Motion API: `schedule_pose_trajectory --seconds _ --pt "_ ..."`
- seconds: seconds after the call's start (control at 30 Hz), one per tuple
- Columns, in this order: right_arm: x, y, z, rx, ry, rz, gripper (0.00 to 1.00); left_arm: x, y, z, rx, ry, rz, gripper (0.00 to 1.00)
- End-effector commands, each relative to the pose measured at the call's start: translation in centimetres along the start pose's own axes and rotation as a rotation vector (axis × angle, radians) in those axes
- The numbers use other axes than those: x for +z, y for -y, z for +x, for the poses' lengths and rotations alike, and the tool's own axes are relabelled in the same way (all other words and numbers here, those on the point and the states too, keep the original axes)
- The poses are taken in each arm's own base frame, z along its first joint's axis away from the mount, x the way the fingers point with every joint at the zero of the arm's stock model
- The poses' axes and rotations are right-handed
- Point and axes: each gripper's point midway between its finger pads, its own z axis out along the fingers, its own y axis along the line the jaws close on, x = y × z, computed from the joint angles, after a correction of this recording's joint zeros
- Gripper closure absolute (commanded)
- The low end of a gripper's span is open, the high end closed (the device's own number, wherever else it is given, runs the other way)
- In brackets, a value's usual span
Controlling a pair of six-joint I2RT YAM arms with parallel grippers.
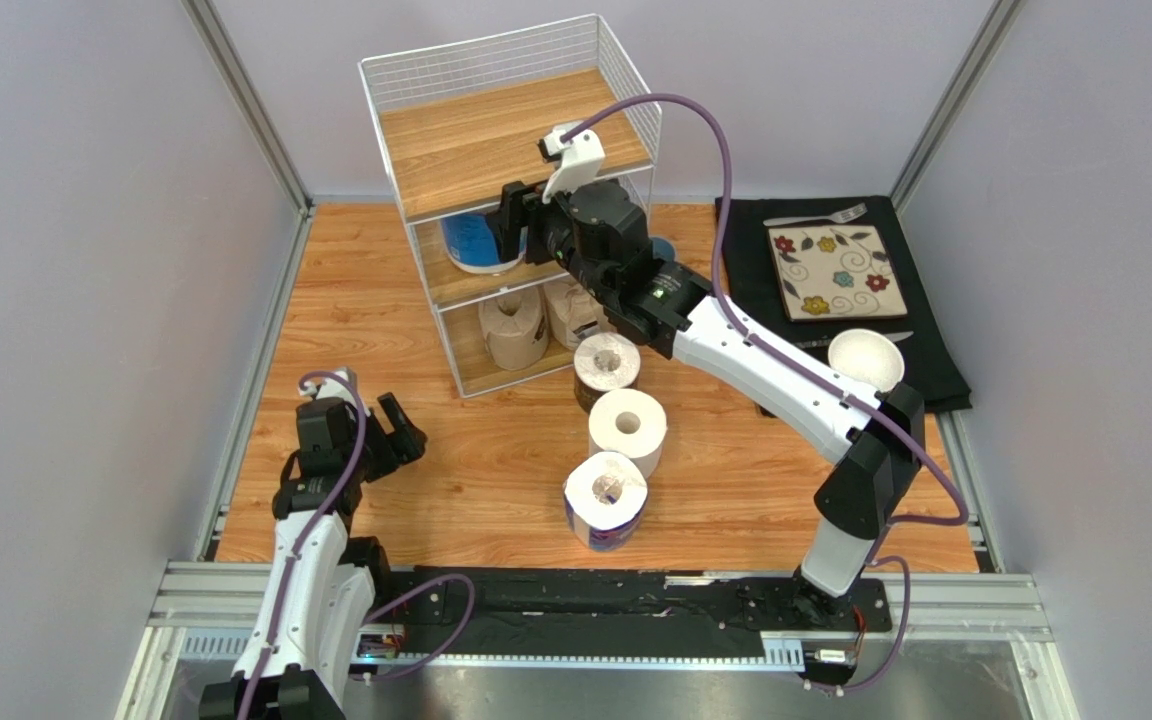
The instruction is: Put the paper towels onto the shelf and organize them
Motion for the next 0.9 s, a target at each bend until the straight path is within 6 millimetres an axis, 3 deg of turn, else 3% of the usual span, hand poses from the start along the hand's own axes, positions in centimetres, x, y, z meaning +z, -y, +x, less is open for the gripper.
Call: schedule_pose_trajectory --seconds 0.0,0.23,0.37,0.47,0.6,0.63,0.7,0.73,0.87 --pt "-2.0 -0.8 -6.0 0.038 0.162 -0.046 0.32 -0.1 0.0 -0.2 0.000 0.008 0.002 0.13" --pt "-4.1 -0.9 -6.1 0.034 0.155 -0.079 0.32 -0.1 -0.1 -0.1 -0.001 0.007 0.000 0.13" --pt "-7.1 -0.6 -5.4 0.032 0.132 -0.106 0.32 -0.1 0.0 -0.1 -0.002 0.006 0.001 0.13" --pt "-9.6 1.1 -2.7 0.043 0.066 -0.067 0.32 -0.1 0.0 -0.1 -0.002 0.006 0.003 0.13" --pt "-13.4 4.9 1.1 0.072 -0.018 0.075 0.31 0.0 0.0 0.0 -0.003 0.003 0.001 0.13" --pt "-13.9 6.5 3.9 0.053 -0.085 0.139 0.29 -0.1 0.0 -0.1 -0.005 0.006 0.003 0.13" --pt "-15.0 7.7 5.6 0.070 -0.128 0.185 0.27 0.0 0.0 0.0 -0.006 0.002 0.005 0.13" --pt "-15.6 8.7 7.7 0.067 -0.184 0.228 0.24 0.0 0.0 0.0 -0.005 -0.001 0.006 0.13" --pt "-16.7 9.6 11.9 0.118 -0.292 0.271 0.23 0.1 0.1 0.1 -0.007 -0.007 0.011 0.13"
